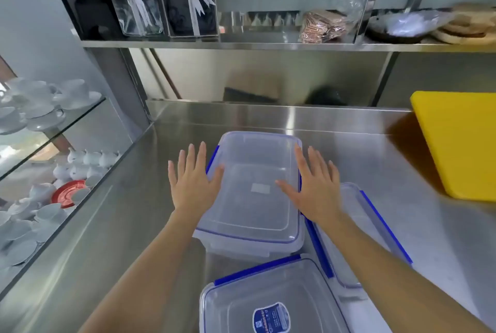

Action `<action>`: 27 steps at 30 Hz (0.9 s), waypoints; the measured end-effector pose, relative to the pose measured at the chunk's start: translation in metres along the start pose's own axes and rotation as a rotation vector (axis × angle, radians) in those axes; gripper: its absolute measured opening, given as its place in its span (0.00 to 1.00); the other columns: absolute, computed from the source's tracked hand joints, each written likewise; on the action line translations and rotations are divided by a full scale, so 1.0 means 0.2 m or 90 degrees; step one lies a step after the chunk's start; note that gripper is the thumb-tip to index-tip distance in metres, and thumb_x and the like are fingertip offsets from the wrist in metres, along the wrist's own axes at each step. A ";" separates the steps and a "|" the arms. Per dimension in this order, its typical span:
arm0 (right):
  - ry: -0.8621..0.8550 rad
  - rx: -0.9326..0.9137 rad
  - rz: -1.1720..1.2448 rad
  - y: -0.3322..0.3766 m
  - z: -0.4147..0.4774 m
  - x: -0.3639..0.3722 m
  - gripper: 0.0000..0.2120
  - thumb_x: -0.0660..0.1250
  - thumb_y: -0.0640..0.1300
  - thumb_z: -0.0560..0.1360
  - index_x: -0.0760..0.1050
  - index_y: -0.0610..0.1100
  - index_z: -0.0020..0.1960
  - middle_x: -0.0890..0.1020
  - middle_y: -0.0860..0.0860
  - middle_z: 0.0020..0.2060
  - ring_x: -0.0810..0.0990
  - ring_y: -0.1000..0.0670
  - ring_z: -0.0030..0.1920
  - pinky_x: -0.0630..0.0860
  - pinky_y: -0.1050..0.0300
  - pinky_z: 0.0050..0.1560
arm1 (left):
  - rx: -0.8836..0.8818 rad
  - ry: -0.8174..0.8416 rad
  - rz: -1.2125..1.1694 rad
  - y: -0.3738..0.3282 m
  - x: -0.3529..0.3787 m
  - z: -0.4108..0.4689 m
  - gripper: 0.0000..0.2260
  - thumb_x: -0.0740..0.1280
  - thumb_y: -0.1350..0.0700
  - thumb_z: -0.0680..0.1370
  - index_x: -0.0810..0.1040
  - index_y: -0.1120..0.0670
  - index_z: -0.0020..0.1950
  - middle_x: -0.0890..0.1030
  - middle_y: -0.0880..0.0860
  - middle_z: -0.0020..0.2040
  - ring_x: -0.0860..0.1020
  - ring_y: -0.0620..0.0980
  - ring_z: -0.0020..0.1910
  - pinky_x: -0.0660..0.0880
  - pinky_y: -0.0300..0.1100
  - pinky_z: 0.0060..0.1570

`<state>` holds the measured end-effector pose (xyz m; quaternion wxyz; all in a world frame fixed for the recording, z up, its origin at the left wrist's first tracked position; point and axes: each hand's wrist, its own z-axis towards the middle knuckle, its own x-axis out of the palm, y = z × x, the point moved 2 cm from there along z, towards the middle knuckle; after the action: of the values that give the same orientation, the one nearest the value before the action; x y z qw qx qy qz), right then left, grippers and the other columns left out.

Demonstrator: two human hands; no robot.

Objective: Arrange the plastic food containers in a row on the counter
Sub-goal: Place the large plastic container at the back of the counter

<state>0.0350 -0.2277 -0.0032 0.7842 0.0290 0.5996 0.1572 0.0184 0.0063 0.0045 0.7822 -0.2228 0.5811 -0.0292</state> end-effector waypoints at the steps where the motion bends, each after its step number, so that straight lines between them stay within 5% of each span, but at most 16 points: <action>1: 0.048 0.024 0.006 0.00 0.00 0.01 0.39 0.48 0.69 0.73 0.39 0.53 0.76 0.65 0.46 0.73 0.61 0.45 0.74 0.49 0.44 0.74 | -0.038 0.027 -0.005 0.01 0.01 0.00 0.30 0.51 0.39 0.78 0.49 0.50 0.78 0.55 0.52 0.79 0.51 0.53 0.78 0.42 0.54 0.75; 4: 0.110 0.076 0.044 -0.01 0.00 0.03 0.37 0.52 0.66 0.75 0.47 0.48 0.76 0.71 0.48 0.69 0.69 0.46 0.69 0.51 0.43 0.72 | -0.149 0.169 -0.068 0.05 0.04 0.01 0.32 0.55 0.39 0.77 0.54 0.52 0.76 0.69 0.55 0.72 0.67 0.58 0.70 0.57 0.59 0.71; 7: 0.132 0.168 0.148 0.03 0.00 0.04 0.36 0.56 0.64 0.75 0.52 0.46 0.74 0.70 0.42 0.67 0.72 0.41 0.64 0.63 0.42 0.66 | -0.241 0.271 -0.178 0.06 0.04 0.03 0.27 0.58 0.39 0.75 0.66 0.57 0.66 0.77 0.56 0.58 0.77 0.59 0.53 0.74 0.52 0.55; 10: 0.175 0.209 0.261 0.06 0.02 0.05 0.30 0.59 0.59 0.76 0.58 0.46 0.71 0.71 0.40 0.62 0.76 0.39 0.58 0.73 0.45 0.56 | -0.265 0.287 -0.255 0.09 0.05 0.05 0.25 0.62 0.39 0.74 0.69 0.57 0.60 0.77 0.55 0.54 0.78 0.57 0.50 0.76 0.51 0.51; 17: 0.196 0.309 0.588 0.10 0.11 0.06 0.21 0.71 0.47 0.71 0.66 0.47 0.59 0.75 0.50 0.52 0.77 0.48 0.51 0.75 0.52 0.51 | -0.301 0.259 -0.371 0.20 0.02 0.17 0.25 0.71 0.45 0.69 0.68 0.59 0.57 0.77 0.59 0.54 0.78 0.57 0.48 0.76 0.53 0.51; 20: 0.201 0.333 0.651 0.13 0.16 0.10 0.18 0.71 0.44 0.72 0.65 0.48 0.55 0.76 0.50 0.51 0.76 0.49 0.49 0.75 0.54 0.49 | -0.271 0.427 -0.314 0.24 -0.11 0.21 0.23 0.73 0.48 0.67 0.72 0.52 0.58 0.79 0.56 0.56 0.78 0.52 0.45 0.79 0.49 0.47; 22: 0.194 0.347 0.678 0.17 0.20 0.13 0.17 0.70 0.45 0.73 0.64 0.48 0.55 0.76 0.50 0.51 0.76 0.49 0.49 0.74 0.58 0.41 | -0.317 0.625 -0.226 0.30 -0.18 0.20 0.35 0.75 0.45 0.68 0.60 0.38 0.70 0.73 0.52 0.66 0.79 0.55 0.51 0.80 0.52 0.44; 23: 0.183 0.353 0.684 0.19 0.22 0.14 0.17 0.70 0.45 0.73 0.64 0.48 0.55 0.76 0.49 0.52 0.77 0.48 0.49 0.74 0.59 0.39 | -0.361 0.643 -0.199 0.34 -0.20 0.19 0.43 0.76 0.44 0.66 0.53 0.36 0.73 0.69 0.56 0.69 0.81 0.60 0.52 0.80 0.57 0.44; 25: 0.161 0.355 0.672 0.22 0.26 0.18 0.18 0.70 0.47 0.73 0.63 0.47 0.56 0.77 0.47 0.52 0.79 0.46 0.49 0.76 0.56 0.41 | -0.422 0.588 -0.250 0.41 -0.18 0.19 0.47 0.77 0.46 0.65 0.50 0.45 0.75 0.73 0.66 0.64 0.84 0.65 0.43 0.81 0.59 0.44; 27: 0.166 0.367 0.680 0.26 0.31 0.20 0.21 0.71 0.48 0.72 0.64 0.43 0.58 0.78 0.47 0.51 0.80 0.46 0.47 0.76 0.55 0.40 | -0.459 0.486 -0.374 0.44 -0.13 0.20 0.42 0.77 0.50 0.67 0.55 0.55 0.73 0.75 0.65 0.62 0.84 0.61 0.32 0.83 0.54 0.37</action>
<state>0.0918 -0.1581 -0.0108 0.4778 0.5161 0.6117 0.3623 0.0279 0.1055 0.0042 0.3527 -0.5992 0.7081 -0.1229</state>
